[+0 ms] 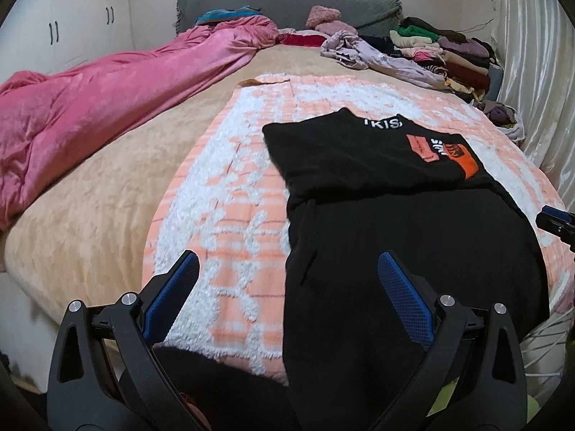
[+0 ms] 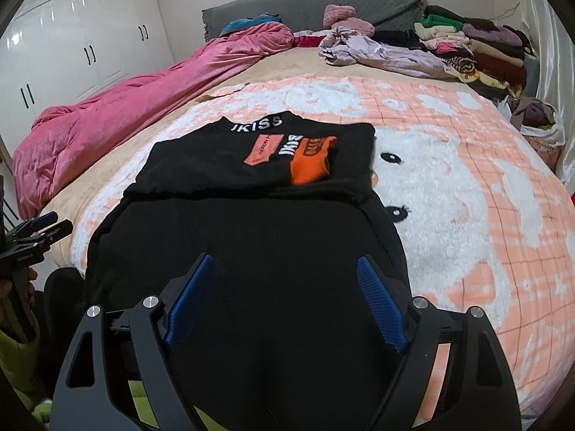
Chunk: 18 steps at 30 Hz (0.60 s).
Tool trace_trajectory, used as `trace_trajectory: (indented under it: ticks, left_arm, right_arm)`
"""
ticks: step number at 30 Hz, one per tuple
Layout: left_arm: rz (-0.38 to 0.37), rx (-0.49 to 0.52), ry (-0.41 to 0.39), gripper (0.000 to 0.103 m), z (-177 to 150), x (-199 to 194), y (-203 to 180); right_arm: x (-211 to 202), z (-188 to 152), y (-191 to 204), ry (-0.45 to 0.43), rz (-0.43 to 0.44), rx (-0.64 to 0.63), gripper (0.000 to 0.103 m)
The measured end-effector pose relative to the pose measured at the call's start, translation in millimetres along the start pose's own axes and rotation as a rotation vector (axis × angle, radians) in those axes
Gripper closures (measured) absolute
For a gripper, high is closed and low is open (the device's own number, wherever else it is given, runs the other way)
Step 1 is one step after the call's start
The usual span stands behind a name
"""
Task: Fold small clothes
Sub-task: 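Lower both tools onto the hem and close them on it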
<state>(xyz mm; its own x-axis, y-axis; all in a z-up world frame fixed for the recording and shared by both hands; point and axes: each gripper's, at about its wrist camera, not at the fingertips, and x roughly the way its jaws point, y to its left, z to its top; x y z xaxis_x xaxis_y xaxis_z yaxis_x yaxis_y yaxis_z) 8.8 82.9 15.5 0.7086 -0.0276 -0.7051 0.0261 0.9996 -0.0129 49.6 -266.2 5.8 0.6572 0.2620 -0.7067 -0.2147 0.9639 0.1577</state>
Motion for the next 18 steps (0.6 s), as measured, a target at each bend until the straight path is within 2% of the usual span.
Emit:
trace_trajectory:
  ticks: [7,18]
  left_arm:
    - [-0.003,-0.012,0.027,0.01,-11.6,-3.4,7.5]
    - [-0.089,-0.041,0.126,0.01,-39.5,10.8,10.6]
  right_arm:
    - [-2.3,-12.6,-5.9,0.019,0.003,0.007,0.022]
    - [-9.7,-44.4,-32.5,0.087,-0.059,0.044,0.022]
